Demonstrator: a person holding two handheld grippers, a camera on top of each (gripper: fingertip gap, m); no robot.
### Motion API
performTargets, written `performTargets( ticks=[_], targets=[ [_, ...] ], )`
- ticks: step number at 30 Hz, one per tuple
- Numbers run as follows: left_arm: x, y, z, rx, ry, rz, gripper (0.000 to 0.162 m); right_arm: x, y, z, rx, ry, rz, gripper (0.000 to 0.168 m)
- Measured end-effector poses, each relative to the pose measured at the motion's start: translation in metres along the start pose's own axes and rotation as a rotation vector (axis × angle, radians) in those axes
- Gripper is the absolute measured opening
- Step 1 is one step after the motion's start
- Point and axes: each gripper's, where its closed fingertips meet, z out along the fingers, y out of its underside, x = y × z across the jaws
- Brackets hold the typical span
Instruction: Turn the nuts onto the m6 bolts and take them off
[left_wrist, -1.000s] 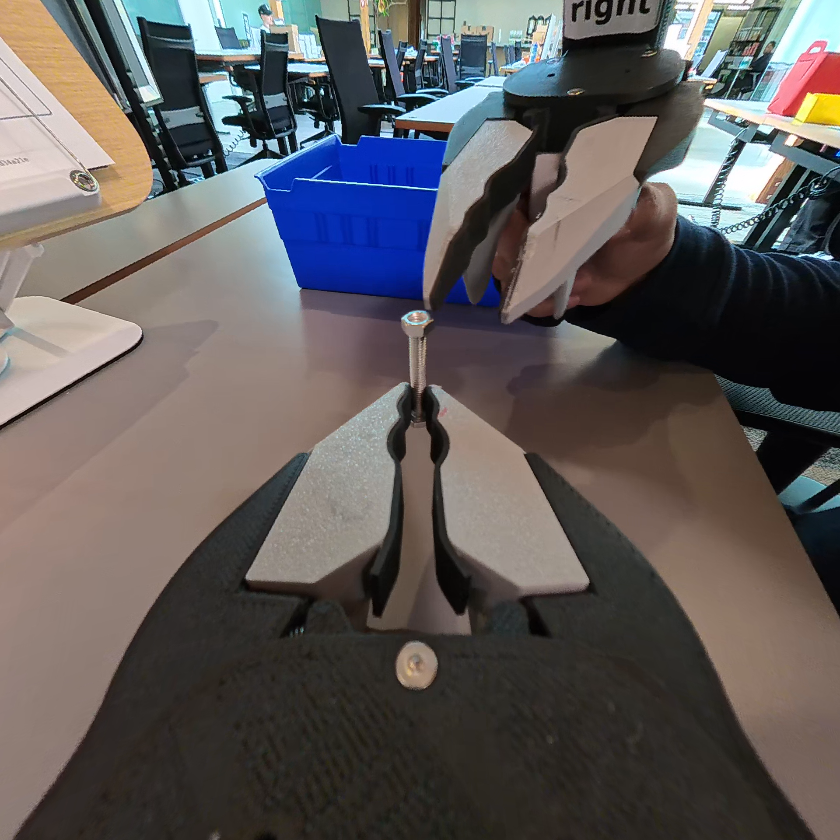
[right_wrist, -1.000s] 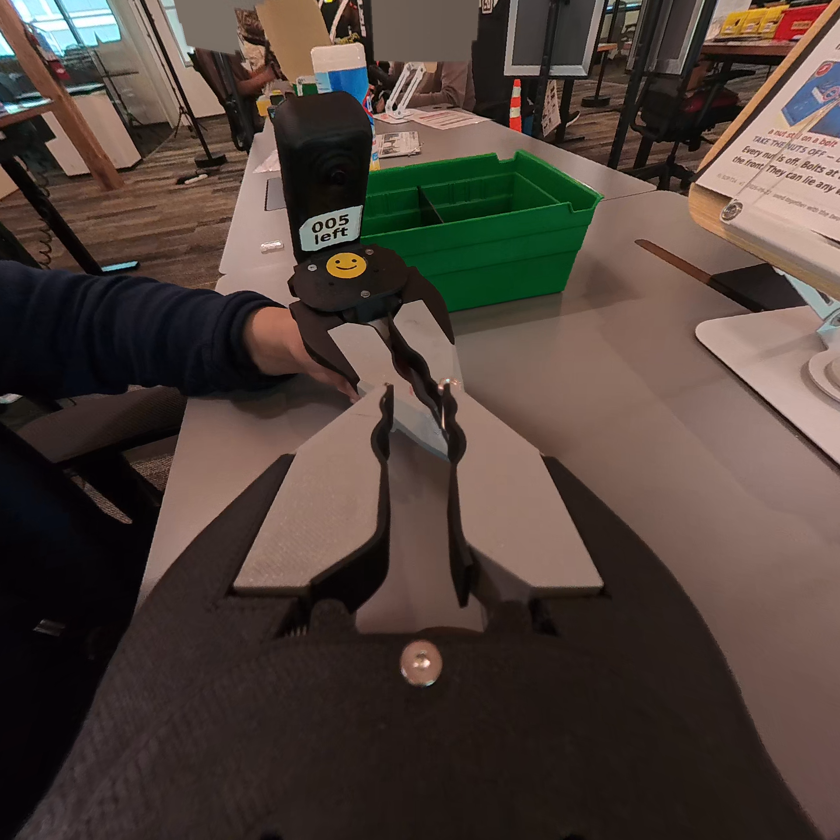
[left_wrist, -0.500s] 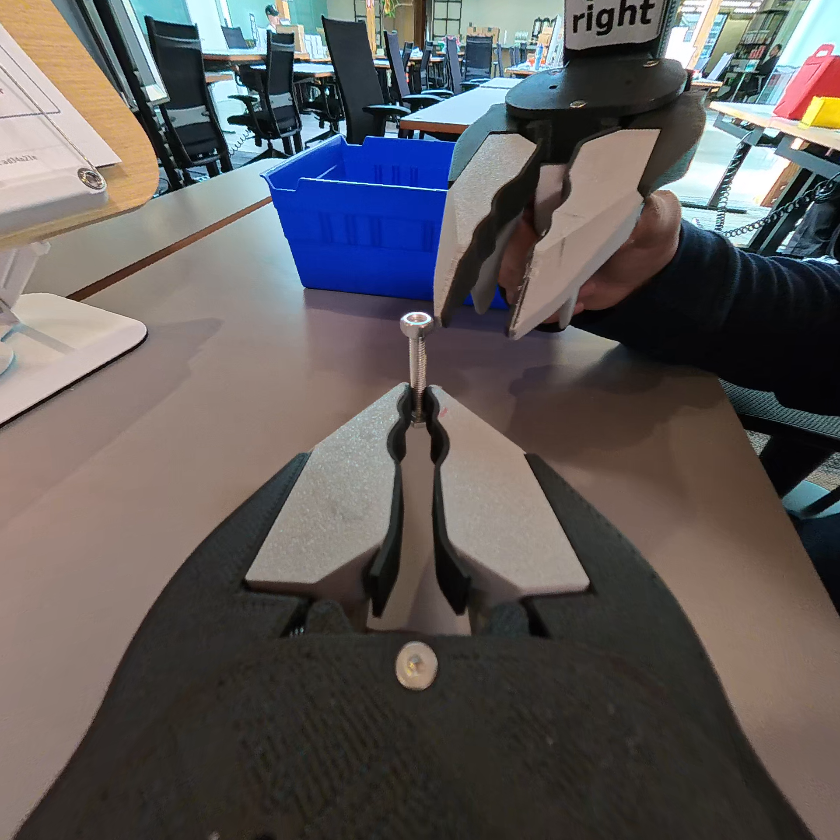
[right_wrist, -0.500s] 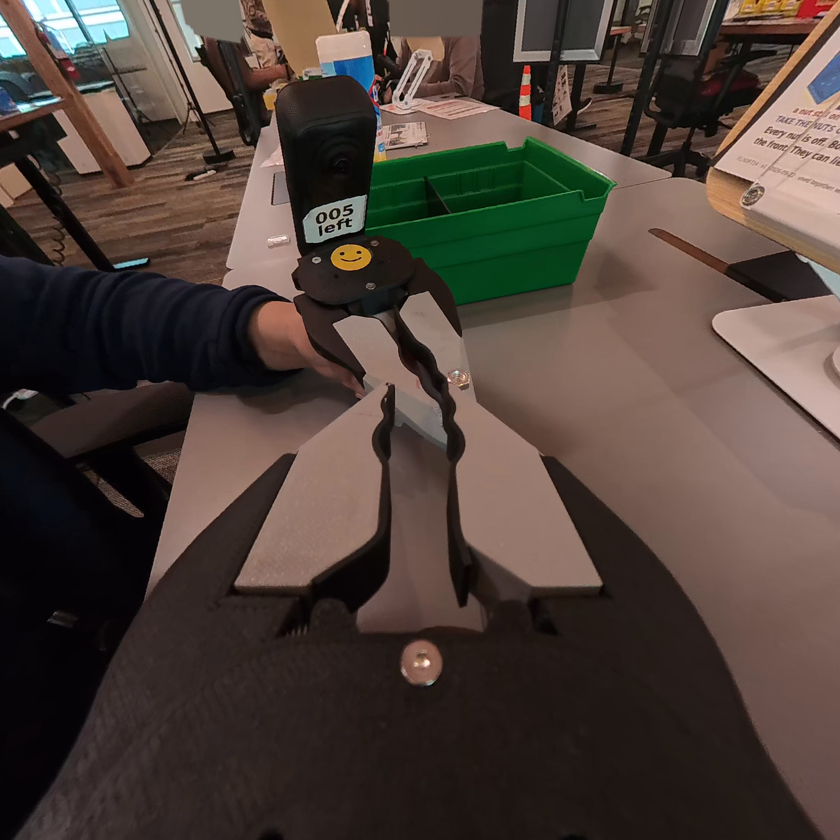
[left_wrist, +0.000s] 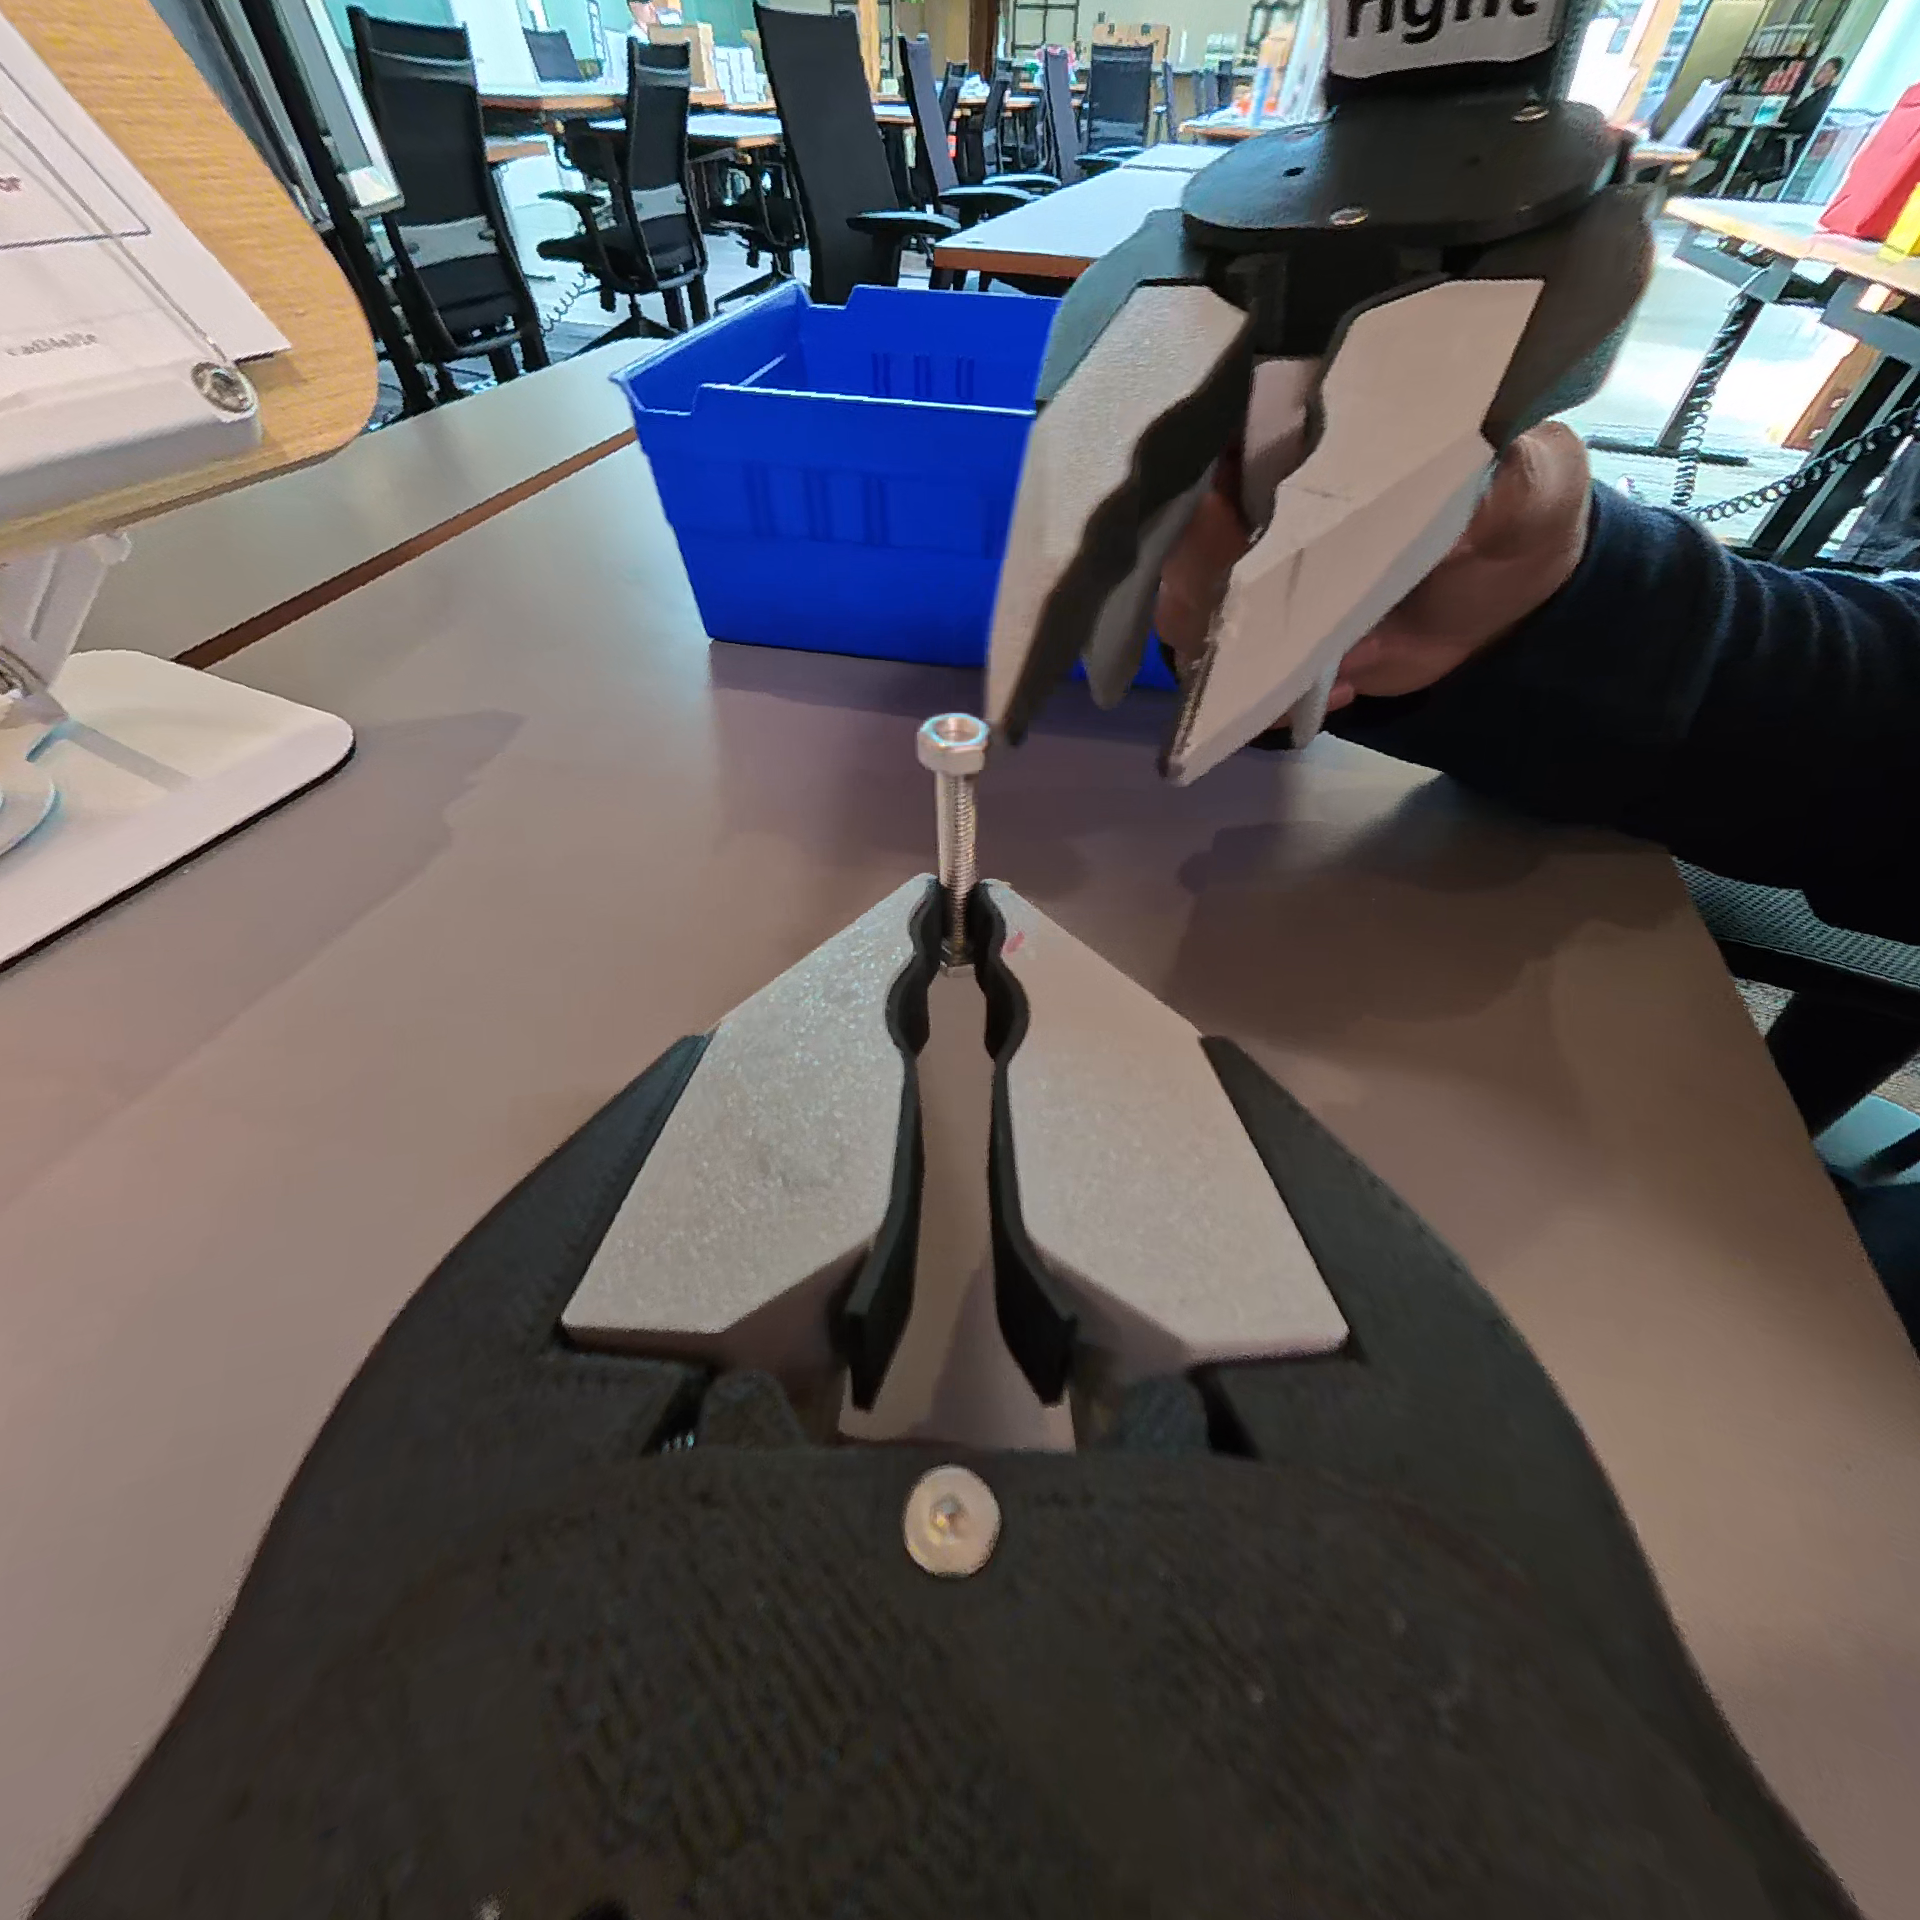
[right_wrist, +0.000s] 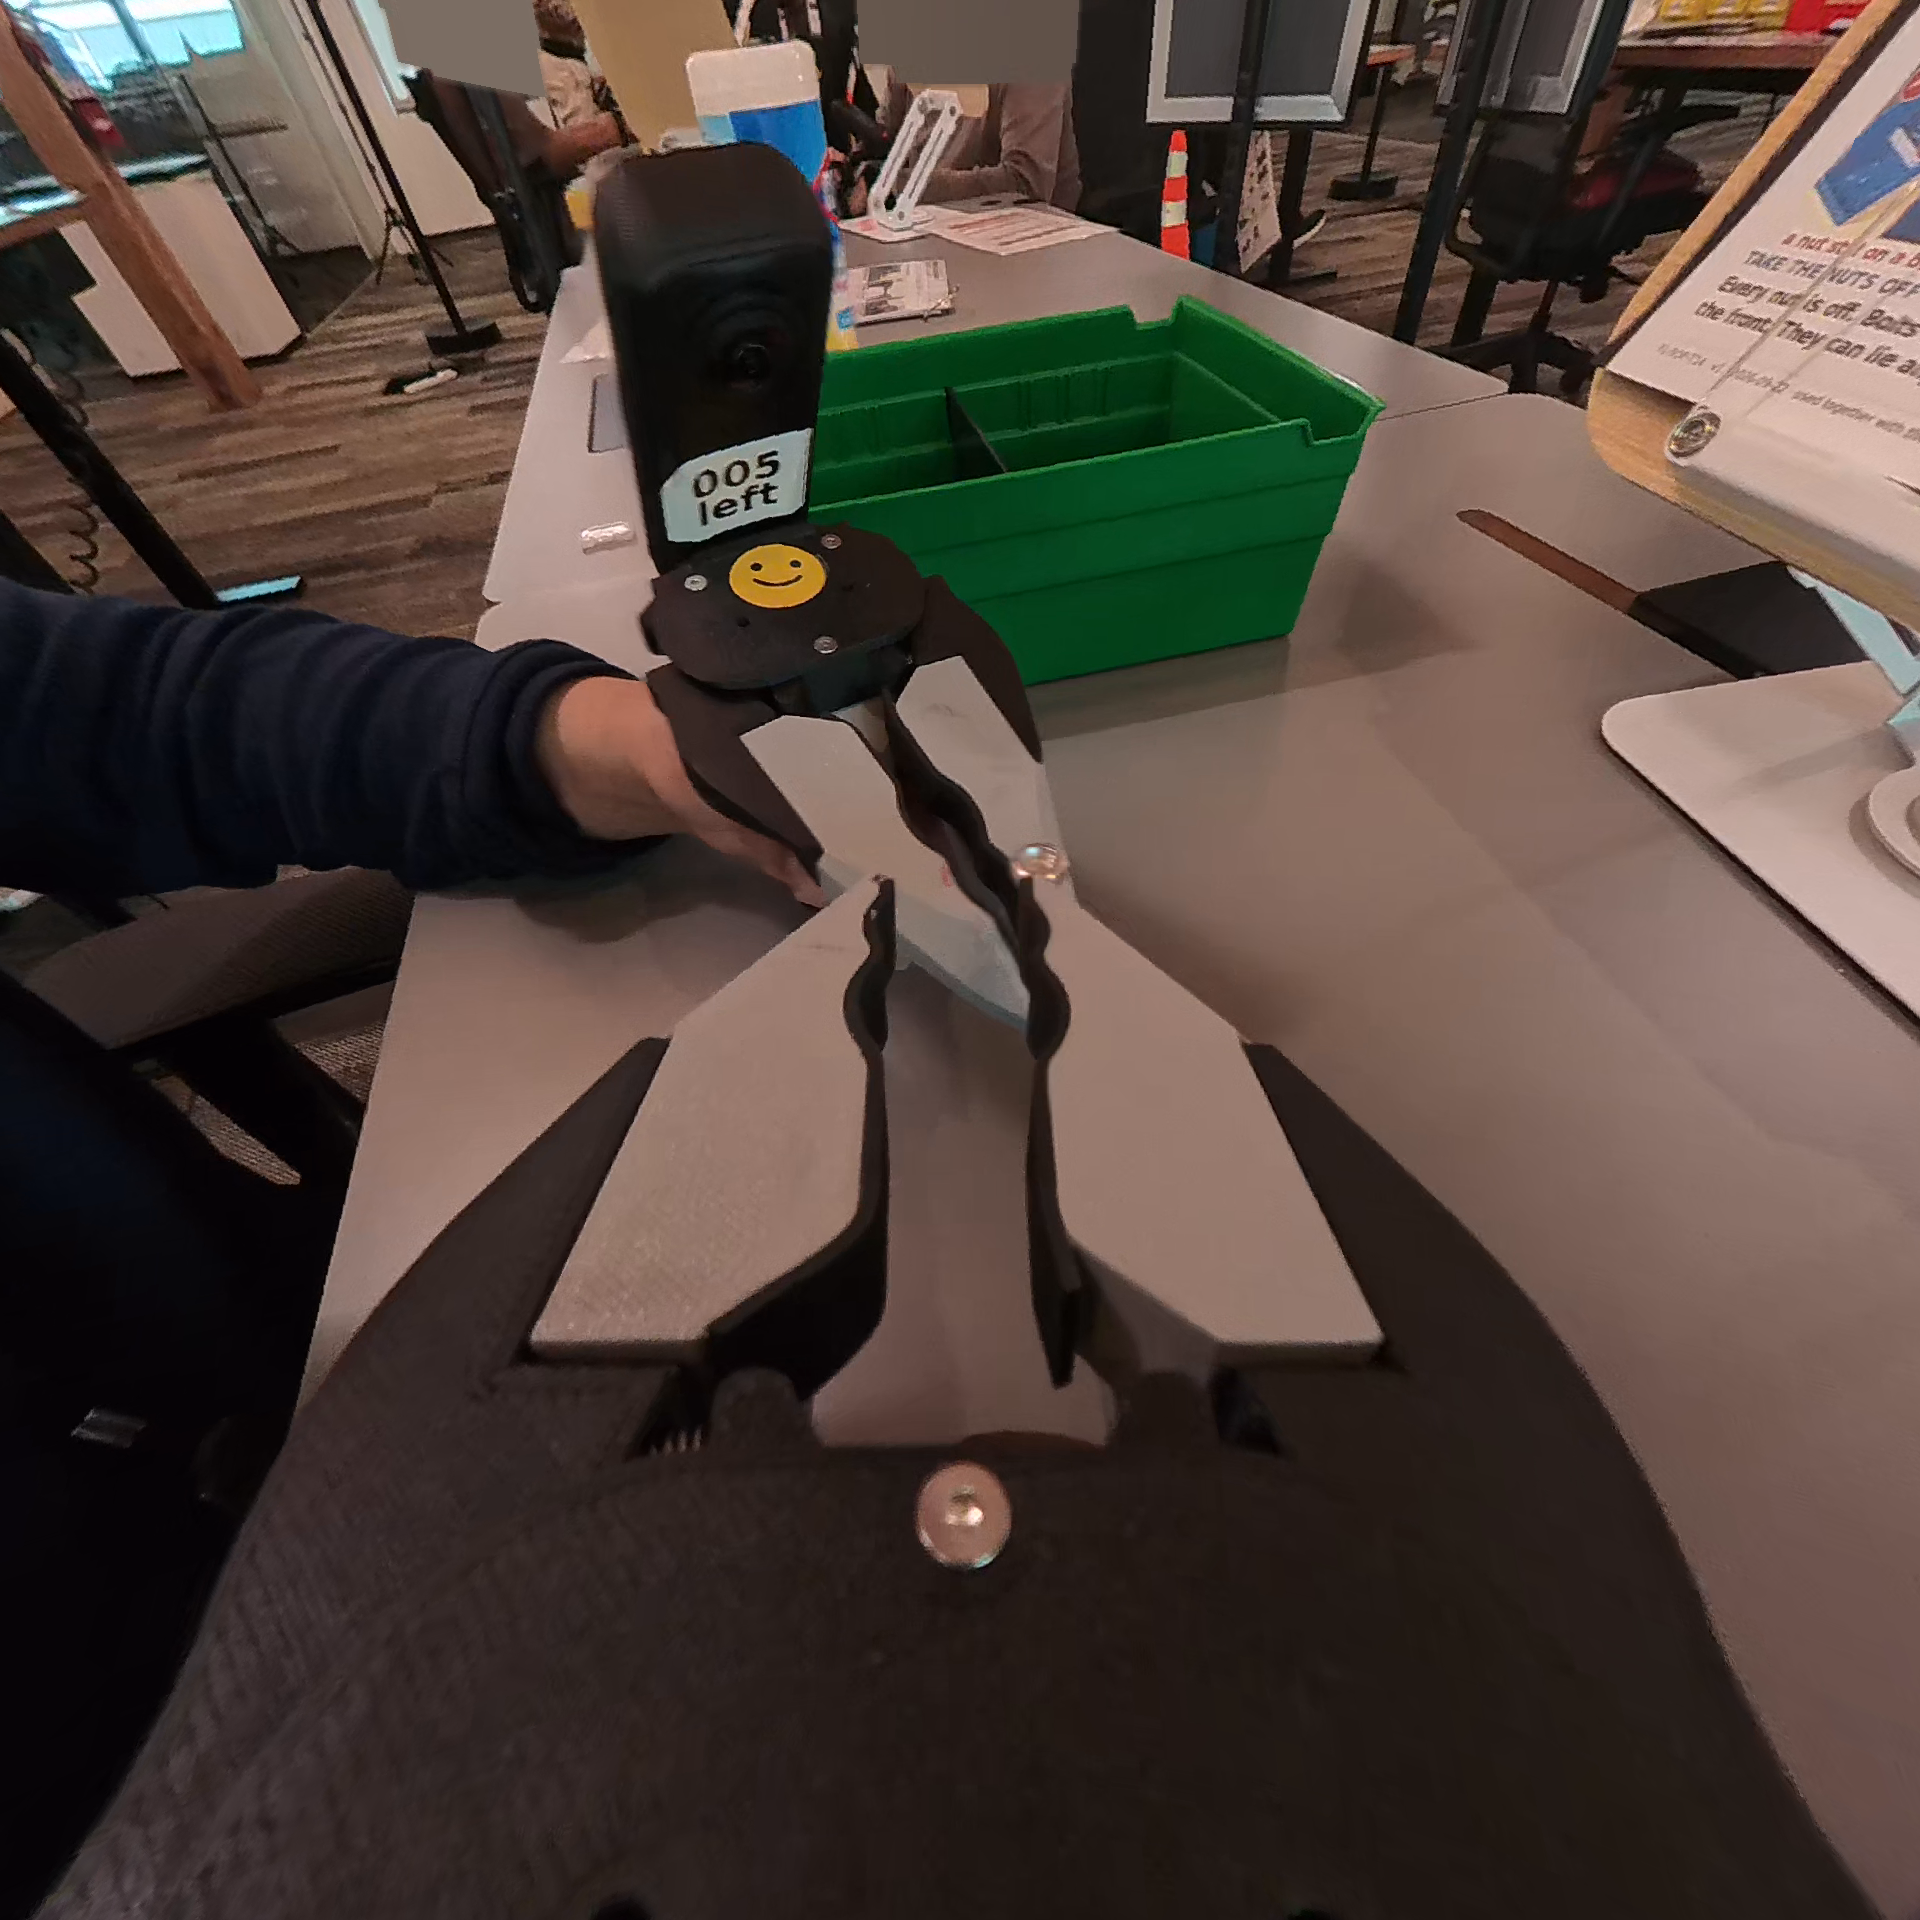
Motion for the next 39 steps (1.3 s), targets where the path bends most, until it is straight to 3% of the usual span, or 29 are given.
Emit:
performTargets(
  ticks=[3, 13, 22, 30, 36, 39],
  targets=[
    [-0.002, 0.000, -0.001, 0.005, -0.002, -0.012, 0.003, -0.002, -0.001, -0.001, 0.008, -0.013, 0.004, 0.017],
    [0.004, 0.001, 0.001, -0.006, 0.019, 0.007, 0.003, 0.006, -0.001, 0.001, 0.012, 0.022, 0.034, 0.036],
    [-0.001, 0.000, 0.000, -0.002, -0.001, -0.009, 0.003, 0.000, -0.004, -0.002, 0.025, -0.009, 0.015, 0.022],
    [0.003, 0.001, 0.001, -0.008, 0.012, 0.010, 0.003, 0.004, -0.001, 0.001, 0.013, 0.010, 0.031, 0.037],
    [-0.001, 0.001, 0.000, -0.005, -0.004, -0.008, 0.003, 0.000, -0.003, -0.001, 0.018, -0.004, 0.010, 0.024],
    [0.000, 0.001, 0.000, -0.006, 0.002, 0.000, 0.003, 0.002, -0.004, -0.003, 0.030, 0.001, 0.022, 0.024]
  ],
)
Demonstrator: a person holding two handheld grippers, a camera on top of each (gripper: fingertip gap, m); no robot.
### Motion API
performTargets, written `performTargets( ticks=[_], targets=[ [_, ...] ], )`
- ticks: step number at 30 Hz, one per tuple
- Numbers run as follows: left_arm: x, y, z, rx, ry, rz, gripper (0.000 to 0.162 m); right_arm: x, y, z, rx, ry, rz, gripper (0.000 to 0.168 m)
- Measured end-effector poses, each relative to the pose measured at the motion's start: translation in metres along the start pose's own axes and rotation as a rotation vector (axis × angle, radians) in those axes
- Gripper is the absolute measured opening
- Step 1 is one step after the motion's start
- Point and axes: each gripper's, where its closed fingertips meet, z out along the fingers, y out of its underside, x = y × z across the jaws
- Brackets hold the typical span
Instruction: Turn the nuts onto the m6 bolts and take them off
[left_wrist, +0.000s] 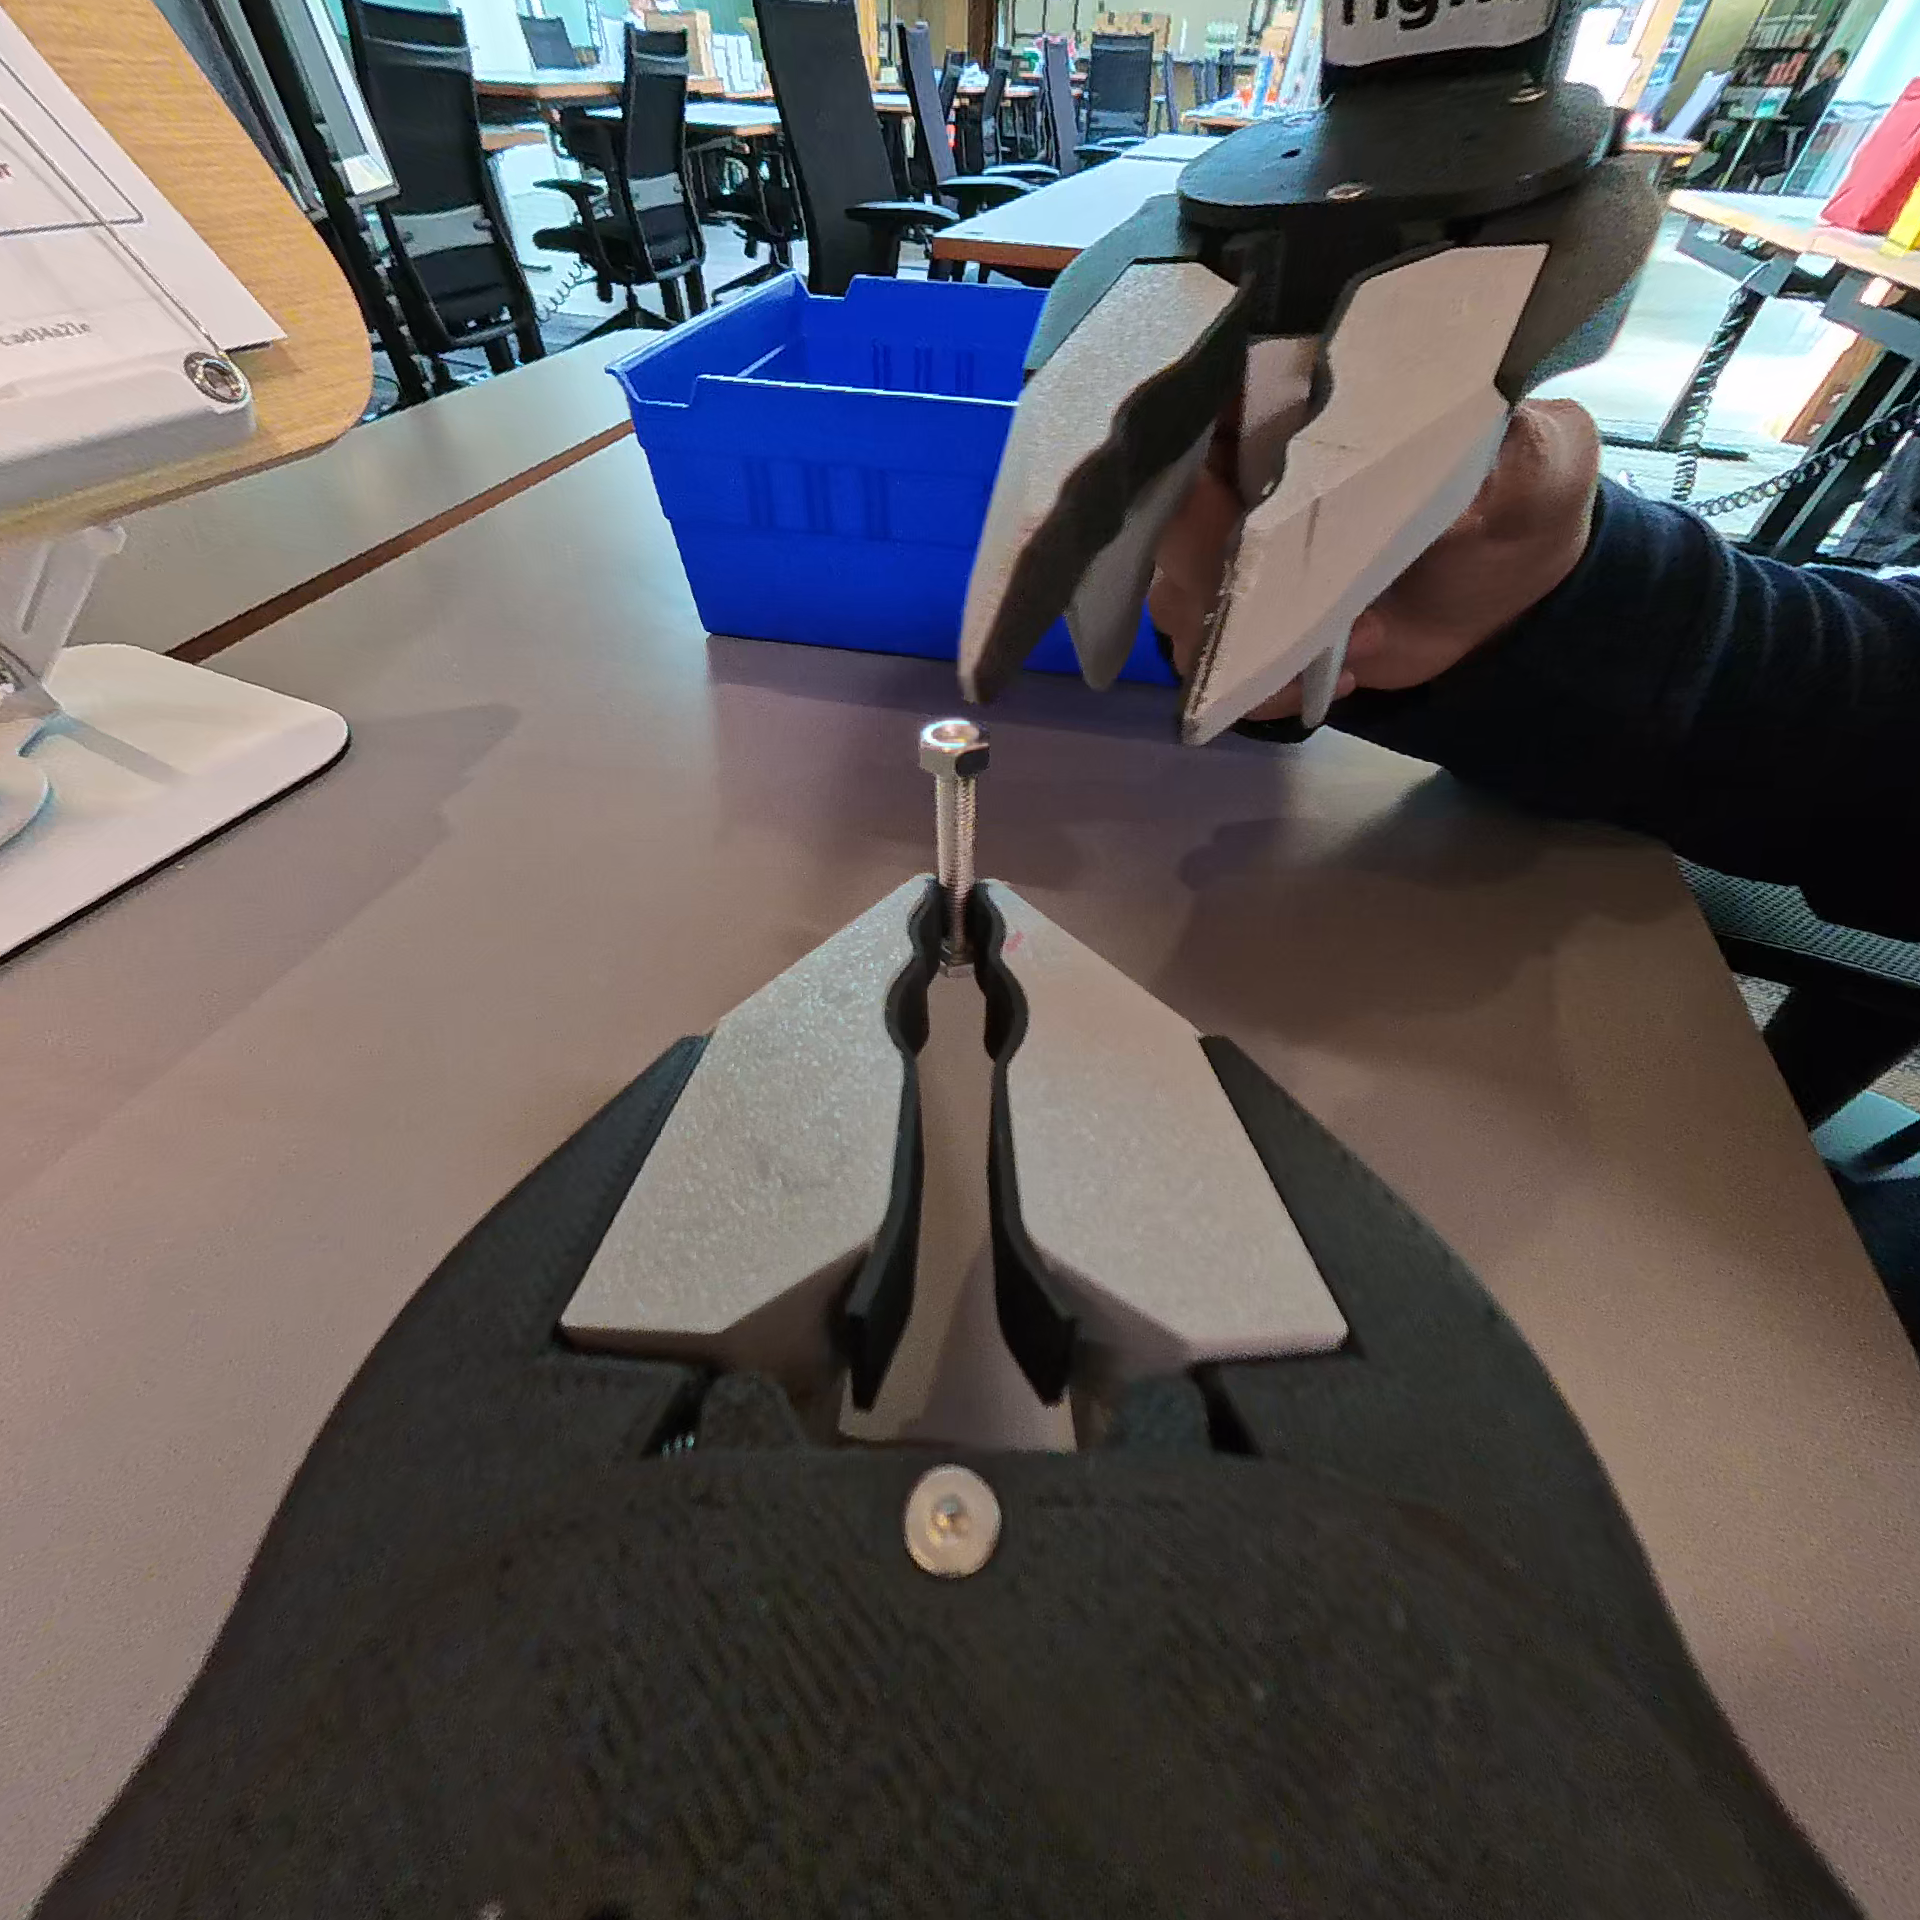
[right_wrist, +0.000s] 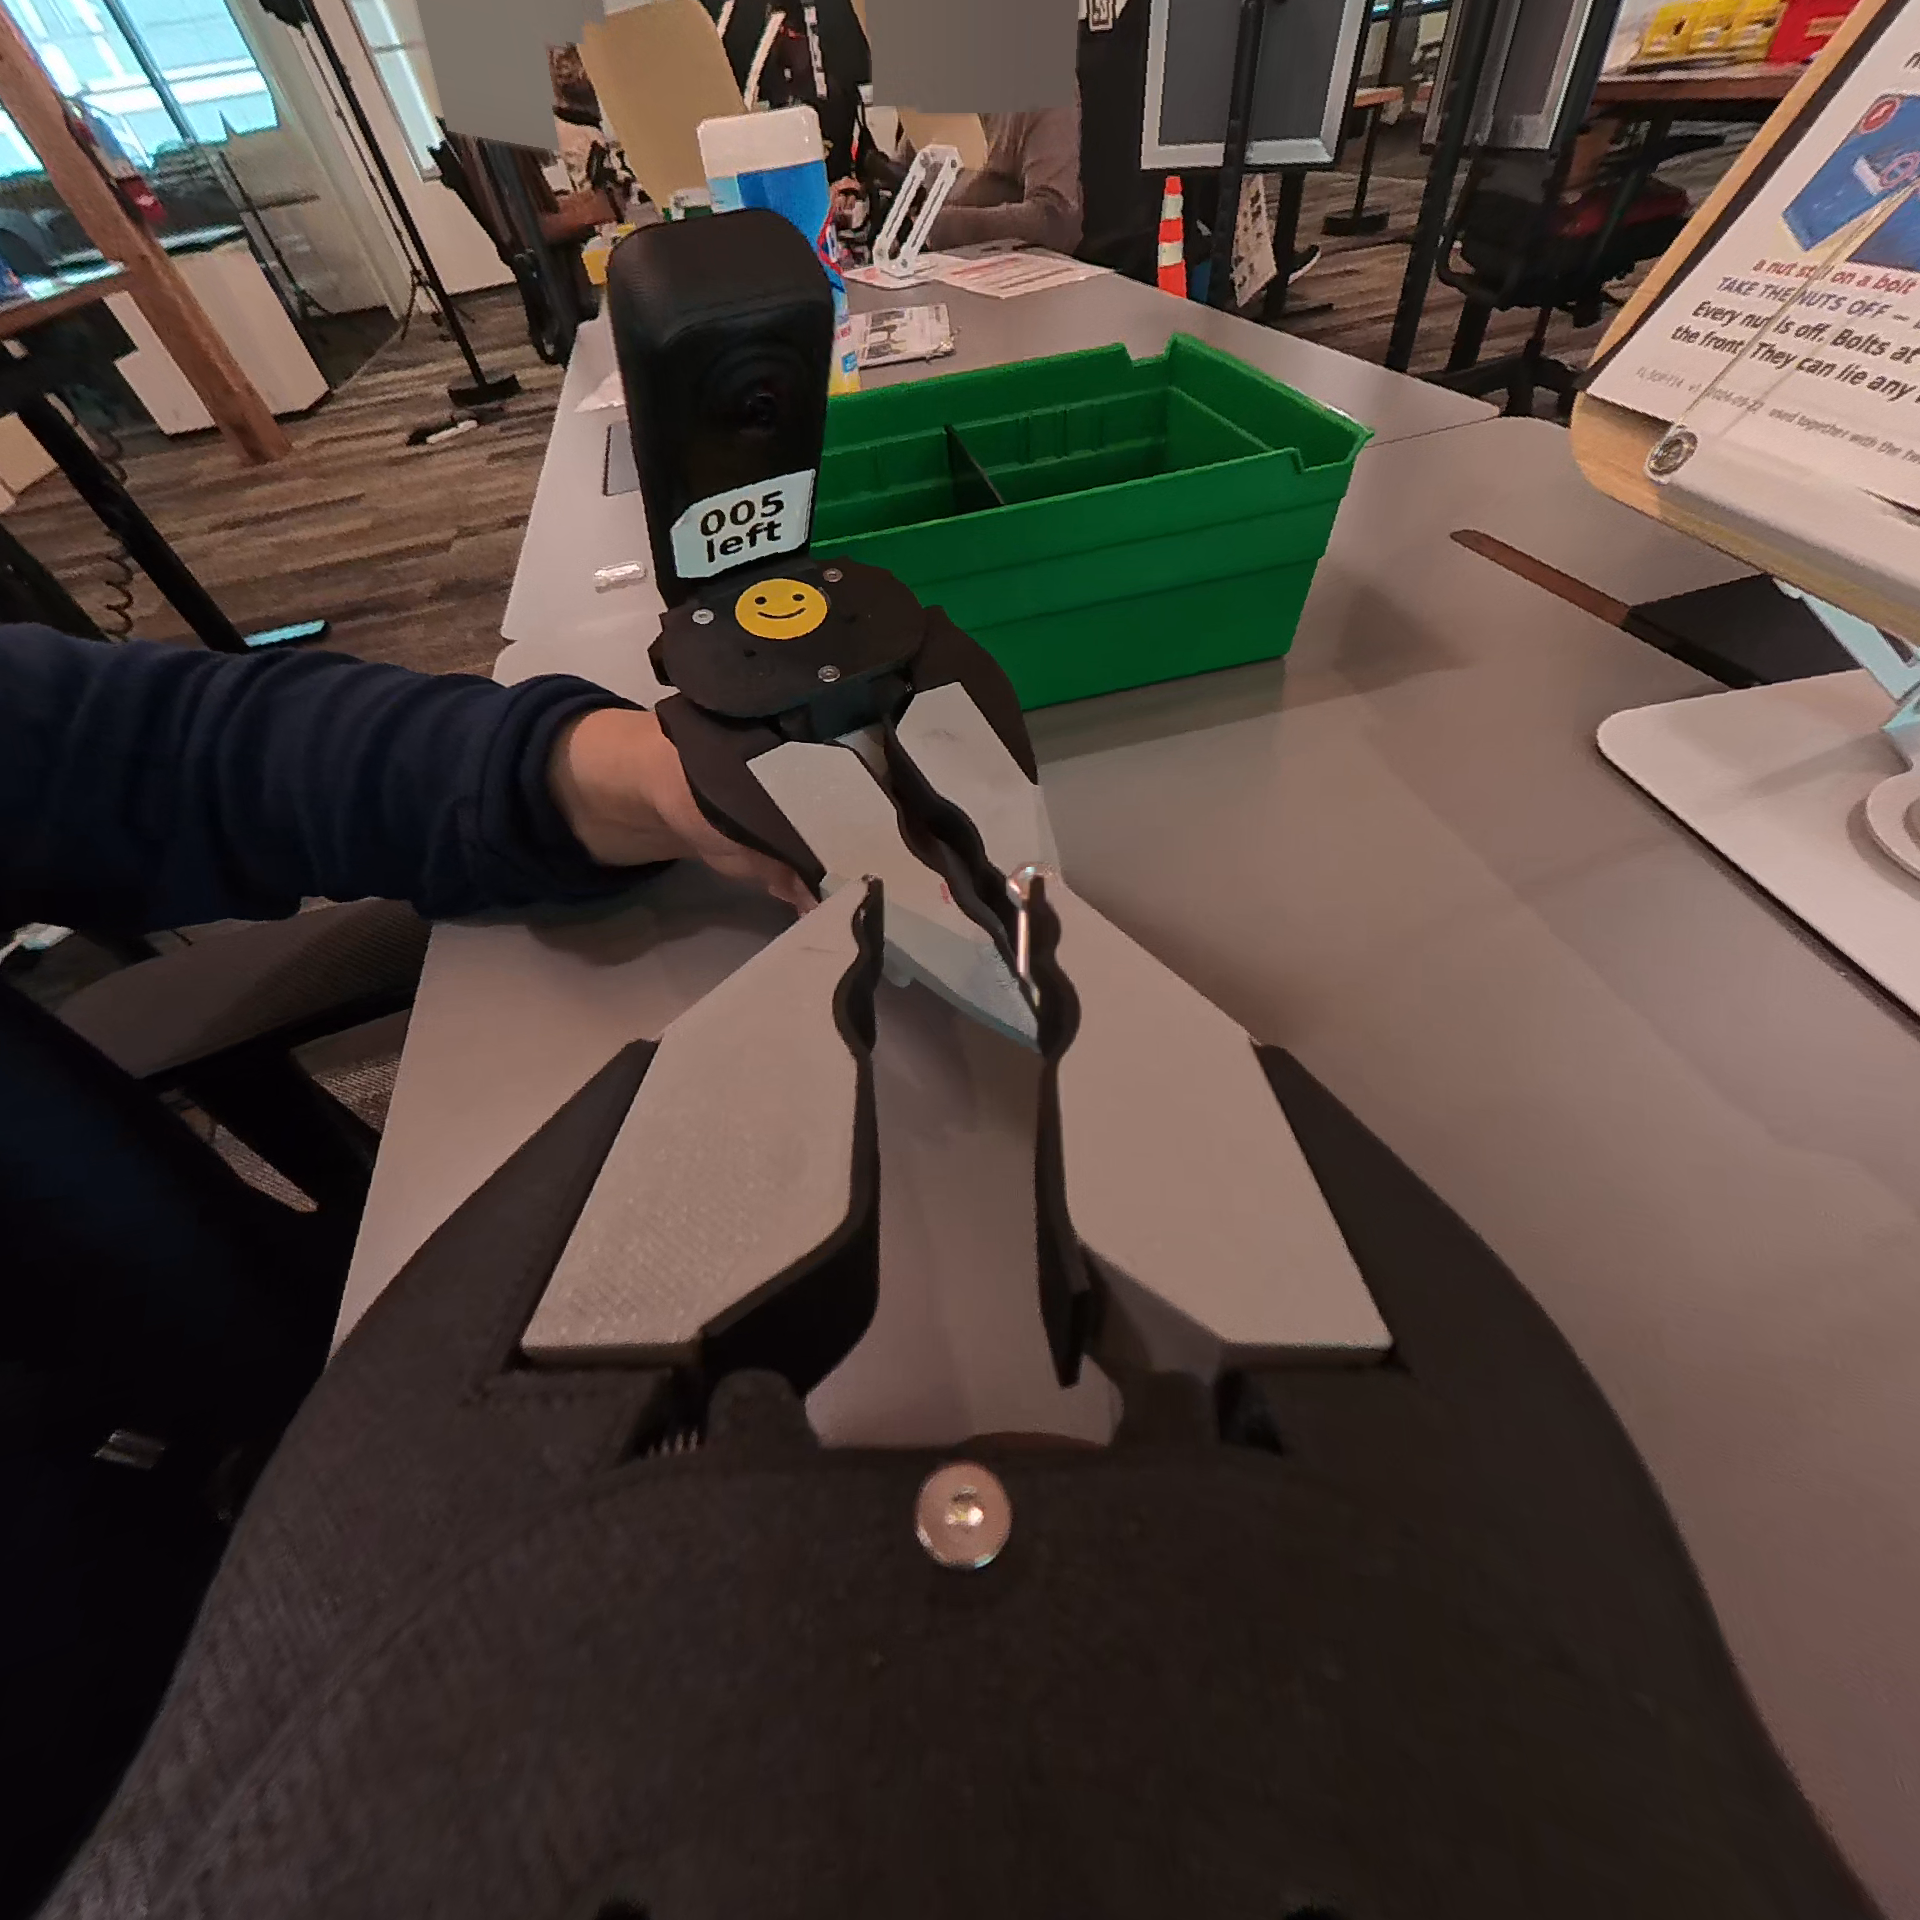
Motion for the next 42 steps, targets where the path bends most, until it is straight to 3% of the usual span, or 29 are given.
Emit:
performTargets(
  ticks=[5, 13, 18, 23, 24, 25, 32, 35, 37, 38, 39, 42],
  targets=[
    [0.004, 0.001, 0.001, -0.009, 0.013, 0.016, 0.003, 0.002, 0.006, 0.006, -0.024, 0.004, 0.022, 0.043],
    [-0.009, 0.001, -0.003, 0.002, -0.028, -0.039, 0.003, -0.002, 0.004, 0.003, -0.022, -0.007, -0.009, 0.026],
    [0.008, 0.001, 0.002, -0.007, 0.036, 0.014, 0.003, 0.003, 0.005, 0.006, -0.020, 0.012, 0.017, 0.046],
    [-0.006, 0.001, -0.001, -0.001, -0.029, -0.015, 0.003, -0.003, 0.008, 0.006, -0.047, 0.002, -0.029, 0.035],
    [-0.011, 0.001, -0.003, -0.001, -0.049, -0.037, 0.003, -0.007, 0.006, 0.004, -0.038, -0.027, -0.031, 0.018],
    [-0.014, 0.001, -0.004, 0.000, -0.052, -0.057, 0.003, -0.009, 0.003, 0.003, -0.019, -0.042, -0.021, 0.015],
    [0.008, 0.001, 0.001, -0.006, 0.051, -0.010, 0.003, 0.004, 0.004, 0.008, -0.005, 0.022, 0.033, 0.056],
    [0.007, 0.000, 0.002, -0.004, 0.035, -0.008, 0.004, -0.007, 0.009, 0.011, -0.037, -0.040, 0.023, 0.045],
    [-0.006, -0.001, -0.002, 0.007, -0.025, -0.038, 0.003, -0.007, 0.008, 0.010, -0.041, -0.030, 0.006, 0.048],
    [-0.016, 0.000, -0.004, 0.008, -0.066, -0.063, 0.003, -0.012, 0.006, 0.007, -0.029, -0.060, -0.007, 0.022],
    [-0.023, 0.001, -0.007, 0.007, -0.084, -0.087, 0.003, -0.015, 0.000, 0.004, 0.006, -0.080, -0.003, 0.016],
    [-0.026, -0.001, -0.010, 0.027, -0.069, -0.123, 0.003, -0.008, -0.007, 0.001, 0.044, -0.054, 0.029, 0.034]
  ],
)
